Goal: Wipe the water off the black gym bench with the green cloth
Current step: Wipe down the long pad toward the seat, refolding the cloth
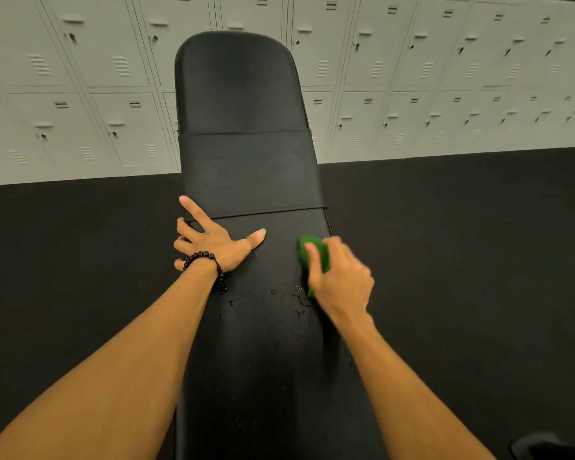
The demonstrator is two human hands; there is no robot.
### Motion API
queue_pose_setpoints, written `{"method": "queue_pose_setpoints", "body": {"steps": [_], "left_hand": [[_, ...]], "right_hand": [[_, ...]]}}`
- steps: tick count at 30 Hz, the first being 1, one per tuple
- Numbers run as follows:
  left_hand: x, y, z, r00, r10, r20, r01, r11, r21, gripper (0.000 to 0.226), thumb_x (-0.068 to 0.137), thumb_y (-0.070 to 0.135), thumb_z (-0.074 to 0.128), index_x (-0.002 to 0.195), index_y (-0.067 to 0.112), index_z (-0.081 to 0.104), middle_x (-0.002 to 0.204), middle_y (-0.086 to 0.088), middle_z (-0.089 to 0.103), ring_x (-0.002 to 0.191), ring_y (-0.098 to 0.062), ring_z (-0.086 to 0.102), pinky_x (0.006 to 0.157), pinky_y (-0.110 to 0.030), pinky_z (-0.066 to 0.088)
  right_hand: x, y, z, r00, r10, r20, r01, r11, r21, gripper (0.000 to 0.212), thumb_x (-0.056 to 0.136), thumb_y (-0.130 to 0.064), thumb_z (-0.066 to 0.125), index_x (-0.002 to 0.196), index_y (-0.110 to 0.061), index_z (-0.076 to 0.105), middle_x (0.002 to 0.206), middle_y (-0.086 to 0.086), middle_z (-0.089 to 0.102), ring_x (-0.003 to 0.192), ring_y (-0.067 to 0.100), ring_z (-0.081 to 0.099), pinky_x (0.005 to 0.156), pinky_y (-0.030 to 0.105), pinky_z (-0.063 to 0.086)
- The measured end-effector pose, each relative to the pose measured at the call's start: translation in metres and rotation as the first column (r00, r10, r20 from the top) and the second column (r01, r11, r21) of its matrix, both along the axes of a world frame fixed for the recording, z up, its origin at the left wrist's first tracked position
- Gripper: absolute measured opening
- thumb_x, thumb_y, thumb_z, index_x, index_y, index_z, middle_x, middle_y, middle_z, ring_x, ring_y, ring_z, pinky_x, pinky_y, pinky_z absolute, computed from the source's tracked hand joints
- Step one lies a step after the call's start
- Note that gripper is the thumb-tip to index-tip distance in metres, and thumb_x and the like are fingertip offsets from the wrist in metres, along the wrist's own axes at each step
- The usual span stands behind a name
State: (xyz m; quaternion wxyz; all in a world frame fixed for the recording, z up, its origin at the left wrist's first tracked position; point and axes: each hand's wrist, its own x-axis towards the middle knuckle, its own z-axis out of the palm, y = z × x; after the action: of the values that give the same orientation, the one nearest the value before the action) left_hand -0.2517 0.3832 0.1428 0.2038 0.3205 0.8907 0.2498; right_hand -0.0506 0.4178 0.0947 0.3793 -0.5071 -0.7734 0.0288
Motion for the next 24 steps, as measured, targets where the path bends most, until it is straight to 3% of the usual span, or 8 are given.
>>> {"method": "queue_pose_setpoints", "body": {"steps": [3,8,11,15,20,24], "left_hand": [[0.001,0.001,0.001,1.000,0.002,0.007,-0.002,1.000,-0.009,0.149,0.059,0.082,0.068,0.138,0.029,-0.046,0.160,-0.016,-0.011,0.140,-0.044,0.012,0.112,-0.056,0.024],[0.001,0.000,0.002,1.000,0.003,0.002,-0.003,1.000,-0.017,0.149,0.058,0.082,0.068,0.138,0.029,-0.046,0.159,-0.018,-0.009,0.140,-0.046,0.013,0.113,-0.057,0.024],[0.001,0.000,0.003,1.000,0.005,0.007,-0.005,1.000,-0.015,0.149,0.058,0.082,0.069,0.137,0.029,-0.046,0.160,-0.017,-0.009,0.140,-0.045,0.012,0.113,-0.058,0.024],[0.001,0.000,0.004,1.000,0.009,0.008,-0.008,1.000,-0.017,0.149,0.058,0.081,0.069,0.138,0.029,-0.046,0.159,-0.016,-0.008,0.140,-0.045,0.013,0.113,-0.057,0.025],[0.002,-0.001,0.003,1.000,0.006,0.001,-0.006,1.000,-0.002,0.149,0.059,0.081,0.069,0.139,0.029,-0.045,0.159,-0.017,-0.007,0.140,-0.045,0.014,0.112,-0.058,0.025],[0.002,-0.001,0.003,1.000,0.011,-0.003,-0.011,1.000,-0.007,0.149,0.058,0.082,0.069,0.138,0.029,-0.045,0.160,-0.016,-0.007,0.139,-0.044,0.015,0.110,-0.058,0.027]], "right_hand": [[-0.006,0.022,0.018,0.984,-0.153,-0.095,0.140,0.982,-0.131,0.034,0.101,-0.051,0.044,0.094,-0.018,0.050,0.074,-0.003,0.059,0.063,0.028,0.062,0.051,0.032,0.037],[-0.028,-0.027,-0.001,0.998,0.058,0.010,-0.056,0.990,-0.126,0.037,0.101,-0.051,0.043,0.089,-0.017,0.046,0.066,-0.002,0.059,0.054,0.029,0.060,0.046,0.040,0.048],[-0.015,-0.006,0.004,0.994,-0.046,-0.098,0.025,0.977,-0.213,0.034,0.102,-0.050,0.042,0.089,-0.018,0.044,0.068,0.001,0.060,0.060,0.031,0.062,0.052,0.041,0.050],[-0.029,0.009,0.029,0.971,-0.119,-0.208,0.054,0.954,-0.294,0.036,0.103,-0.048,0.041,0.089,-0.016,0.046,0.068,-0.001,0.055,0.063,0.027,0.059,0.053,0.036,0.043],[-0.042,-0.016,0.022,0.993,-0.023,-0.113,-0.011,0.956,-0.294,0.037,0.104,-0.047,0.038,0.095,-0.014,0.050,0.074,0.003,0.059,0.069,0.030,0.060,0.059,0.041,0.046],[-0.030,0.020,0.037,0.982,-0.166,-0.086,0.136,0.950,-0.280,0.037,0.104,-0.047,0.038,0.097,-0.012,0.050,0.082,0.011,0.063,0.075,0.035,0.060,0.062,0.043,0.048]]}}
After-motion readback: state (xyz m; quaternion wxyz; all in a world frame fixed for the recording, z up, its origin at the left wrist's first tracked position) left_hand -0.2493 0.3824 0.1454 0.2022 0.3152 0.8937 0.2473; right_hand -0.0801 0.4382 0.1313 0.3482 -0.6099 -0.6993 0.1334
